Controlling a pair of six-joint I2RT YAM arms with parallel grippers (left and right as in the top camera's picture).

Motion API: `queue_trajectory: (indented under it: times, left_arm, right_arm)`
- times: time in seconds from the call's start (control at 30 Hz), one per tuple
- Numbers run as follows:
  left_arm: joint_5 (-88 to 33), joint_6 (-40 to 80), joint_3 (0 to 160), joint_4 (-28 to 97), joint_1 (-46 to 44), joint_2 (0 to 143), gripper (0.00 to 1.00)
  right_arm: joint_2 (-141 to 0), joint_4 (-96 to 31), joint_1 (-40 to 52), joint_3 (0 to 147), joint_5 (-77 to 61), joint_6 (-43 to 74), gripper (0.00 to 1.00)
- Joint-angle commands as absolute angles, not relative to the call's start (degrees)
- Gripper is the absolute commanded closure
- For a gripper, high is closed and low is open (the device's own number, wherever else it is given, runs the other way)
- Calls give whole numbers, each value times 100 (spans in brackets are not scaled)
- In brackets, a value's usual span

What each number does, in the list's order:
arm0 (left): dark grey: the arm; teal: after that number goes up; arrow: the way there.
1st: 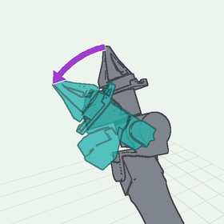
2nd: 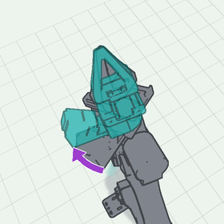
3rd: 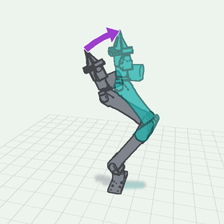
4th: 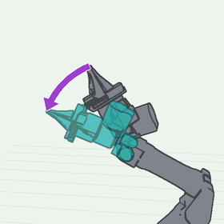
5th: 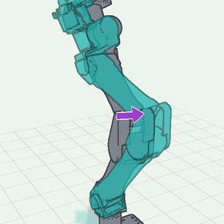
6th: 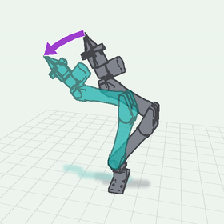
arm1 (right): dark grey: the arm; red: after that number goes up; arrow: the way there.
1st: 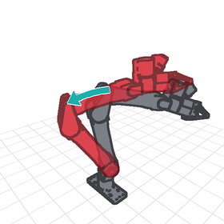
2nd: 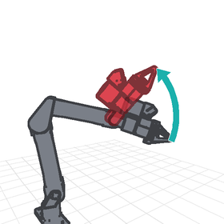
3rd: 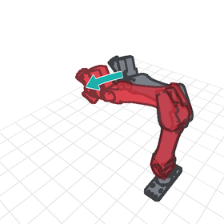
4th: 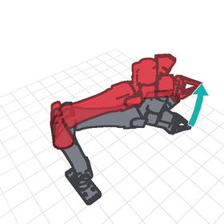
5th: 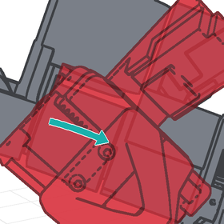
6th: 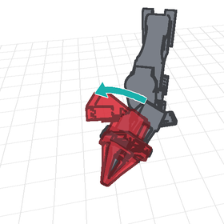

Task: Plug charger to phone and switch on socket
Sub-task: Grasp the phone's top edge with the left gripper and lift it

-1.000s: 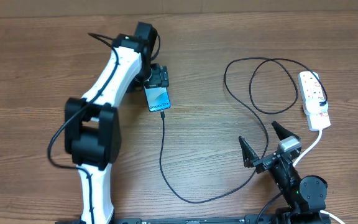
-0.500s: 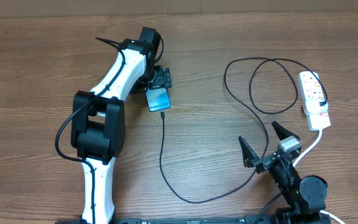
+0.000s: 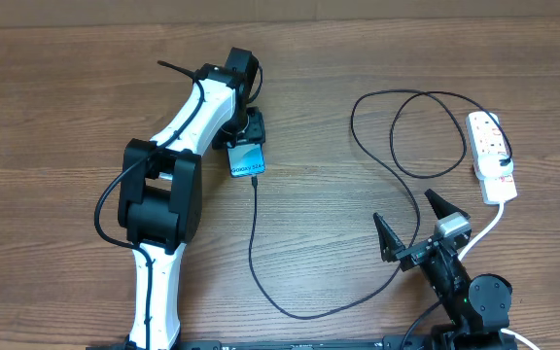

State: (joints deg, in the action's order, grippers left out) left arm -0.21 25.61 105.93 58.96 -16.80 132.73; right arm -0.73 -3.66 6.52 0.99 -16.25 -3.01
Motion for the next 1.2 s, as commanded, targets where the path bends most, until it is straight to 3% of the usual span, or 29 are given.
queue_trajectory:
  times: [0.0,0.23,0.3,0.57,0.8,1.17]
  left_arm:
    - [23,2589,10650,6132,-1706,13415,34]
    - [246,2576,10650,6130,-1699,13415,10]
    - [375,2574,10650,5959,-1691,13415,7]
    - [261,2578,10650,5878,-1693,13415,26]
    - [19,2552,10696,5988,-1678,13413,34]
    - [-462,2467,11566,6681,-1568,13413,36]
  right_arm:
    - [-27,-336,685,47,-1590,-307,0]
    - [-27,-333,685,47,-1590,-307,0]
    - [-27,-336,685,47,-1590,-307,0]
    - [-27,-333,685,47,-1590,-307,0]
    - [-27,-336,685,47,-1590,-307,0]
    - [-27,-336,685,47,-1590,-307,0]
